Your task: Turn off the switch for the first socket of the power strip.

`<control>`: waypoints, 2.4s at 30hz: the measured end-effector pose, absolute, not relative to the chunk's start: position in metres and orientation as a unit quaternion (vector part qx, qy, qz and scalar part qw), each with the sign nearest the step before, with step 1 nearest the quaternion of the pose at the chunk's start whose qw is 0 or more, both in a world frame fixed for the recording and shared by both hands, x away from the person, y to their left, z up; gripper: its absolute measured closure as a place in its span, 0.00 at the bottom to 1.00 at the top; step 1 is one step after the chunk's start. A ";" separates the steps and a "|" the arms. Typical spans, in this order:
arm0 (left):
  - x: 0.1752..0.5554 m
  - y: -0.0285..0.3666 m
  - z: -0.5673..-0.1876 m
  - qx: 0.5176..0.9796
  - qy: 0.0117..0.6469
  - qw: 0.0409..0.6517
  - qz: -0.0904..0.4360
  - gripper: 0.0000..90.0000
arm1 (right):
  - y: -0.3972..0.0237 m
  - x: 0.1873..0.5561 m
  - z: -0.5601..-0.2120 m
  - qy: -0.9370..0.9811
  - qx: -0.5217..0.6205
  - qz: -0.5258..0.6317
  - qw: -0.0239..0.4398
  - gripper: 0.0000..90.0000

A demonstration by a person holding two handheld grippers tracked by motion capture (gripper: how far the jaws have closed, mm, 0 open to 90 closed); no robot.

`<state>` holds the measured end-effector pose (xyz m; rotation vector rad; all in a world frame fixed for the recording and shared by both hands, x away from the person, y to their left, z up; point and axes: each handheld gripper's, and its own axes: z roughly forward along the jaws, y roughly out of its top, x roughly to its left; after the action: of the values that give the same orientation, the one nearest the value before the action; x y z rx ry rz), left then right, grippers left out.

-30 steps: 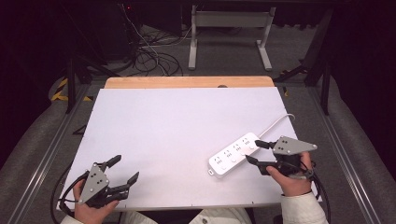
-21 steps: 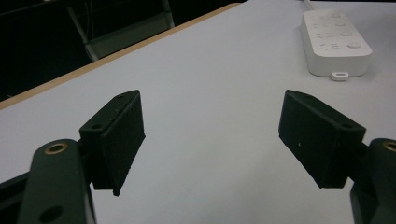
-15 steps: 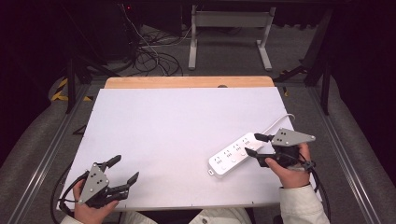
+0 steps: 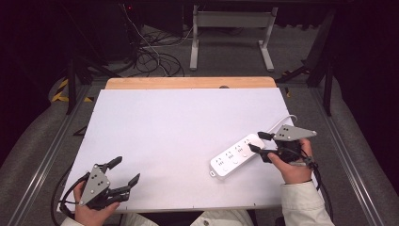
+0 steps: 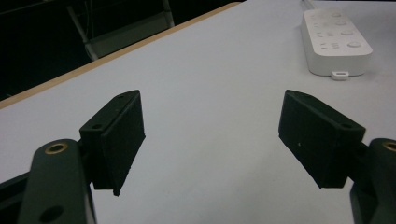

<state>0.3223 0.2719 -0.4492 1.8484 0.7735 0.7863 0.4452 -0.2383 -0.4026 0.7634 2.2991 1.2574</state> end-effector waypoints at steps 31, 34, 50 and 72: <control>0.323 0.272 -0.450 0.756 0.320 0.475 0.318 0.26 | -0.234 0.482 -0.430 0.857 0.345 0.340 0.178 1.00; 0.323 0.272 -0.450 0.756 0.319 0.474 0.319 0.26 | -0.233 0.483 -0.433 0.861 0.350 0.326 0.172 1.00; 0.323 0.272 -0.449 0.757 0.317 0.473 0.320 0.26 | -0.229 0.487 -0.441 0.872 0.352 0.301 0.156 1.00; 0.322 0.271 -0.450 0.756 0.319 0.475 0.318 0.26 | -0.230 0.489 -0.447 0.872 0.357 0.299 0.150 1.00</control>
<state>0.3219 0.2714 -0.4496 1.8491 0.7804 0.7766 0.4890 -0.2298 -0.4472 1.0247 2.5053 0.8581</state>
